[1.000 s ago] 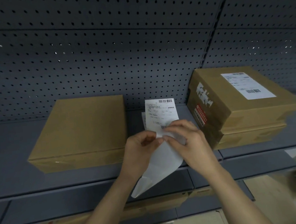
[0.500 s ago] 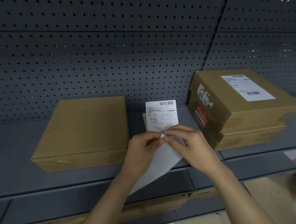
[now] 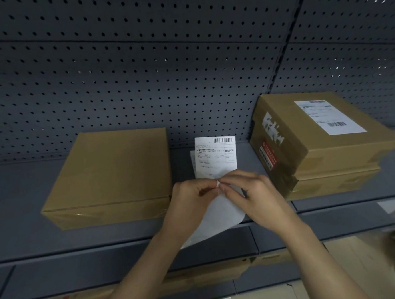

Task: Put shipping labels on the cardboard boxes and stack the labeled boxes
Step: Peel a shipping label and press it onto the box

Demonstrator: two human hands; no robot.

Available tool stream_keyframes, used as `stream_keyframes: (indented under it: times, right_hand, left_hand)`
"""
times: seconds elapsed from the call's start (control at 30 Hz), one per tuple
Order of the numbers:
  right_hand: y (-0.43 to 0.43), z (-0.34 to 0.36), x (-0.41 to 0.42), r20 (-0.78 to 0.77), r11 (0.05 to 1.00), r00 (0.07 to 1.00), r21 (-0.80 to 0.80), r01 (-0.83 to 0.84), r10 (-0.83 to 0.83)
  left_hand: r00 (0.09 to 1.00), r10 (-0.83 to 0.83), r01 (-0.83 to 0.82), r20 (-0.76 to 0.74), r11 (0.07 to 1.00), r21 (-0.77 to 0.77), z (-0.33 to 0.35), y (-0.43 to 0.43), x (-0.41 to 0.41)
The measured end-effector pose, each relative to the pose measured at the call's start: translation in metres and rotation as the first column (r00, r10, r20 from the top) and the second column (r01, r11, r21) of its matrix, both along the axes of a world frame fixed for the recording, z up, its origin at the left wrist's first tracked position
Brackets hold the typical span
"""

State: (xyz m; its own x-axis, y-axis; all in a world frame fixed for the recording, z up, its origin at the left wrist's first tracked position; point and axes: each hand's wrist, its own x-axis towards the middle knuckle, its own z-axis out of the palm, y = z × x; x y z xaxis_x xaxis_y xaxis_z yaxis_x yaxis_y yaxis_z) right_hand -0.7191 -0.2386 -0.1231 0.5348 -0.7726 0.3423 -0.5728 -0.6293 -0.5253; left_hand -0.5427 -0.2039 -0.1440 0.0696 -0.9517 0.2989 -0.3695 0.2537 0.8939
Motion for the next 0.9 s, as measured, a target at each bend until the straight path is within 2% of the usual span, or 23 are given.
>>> stream_keyframes:
  times: [0.13, 0.27, 0.73, 0.8, 0.9]
  right_hand:
    - [-0.0031, -0.0044, -0.0005, -0.012, 0.999, 1.000, -0.040, 0.025, -0.026]
    - [-0.0023, -0.0029, 0.0000, 0.047, 1.000, 0.999, -0.016, 0.022, -0.021]
    - [-0.0062, -0.0035, 0.0001, 0.098, 0.999, 0.995, 0.043, 0.022, -0.026]
    - [-0.0061, -0.0035, -0.0002, 0.119, 0.996, 0.992, 0.078, 0.040, -0.049]
    - [-0.0073, 0.0002, 0.0003, 0.194, 0.978, 0.966, 0.153, 0.140, -0.169]
  left_hand:
    - [0.999, 0.023, -0.024, -0.023, 0.999, -0.026, 0.0003, 0.0005, -0.0016]
    - [0.997, 0.049, -0.052, -0.053, 0.998, -0.042, -0.0021, -0.0025, 0.0000]
    - [0.995, -0.046, 0.043, -0.089, 0.999, -0.030, -0.0011, -0.0053, 0.0006]
    - [0.996, -0.037, 0.035, -0.079, 0.999, -0.028, -0.0011, -0.0056, 0.0003]
    - [0.999, 0.026, -0.027, -0.034, 0.999, -0.018, -0.0002, -0.0045, -0.0004]
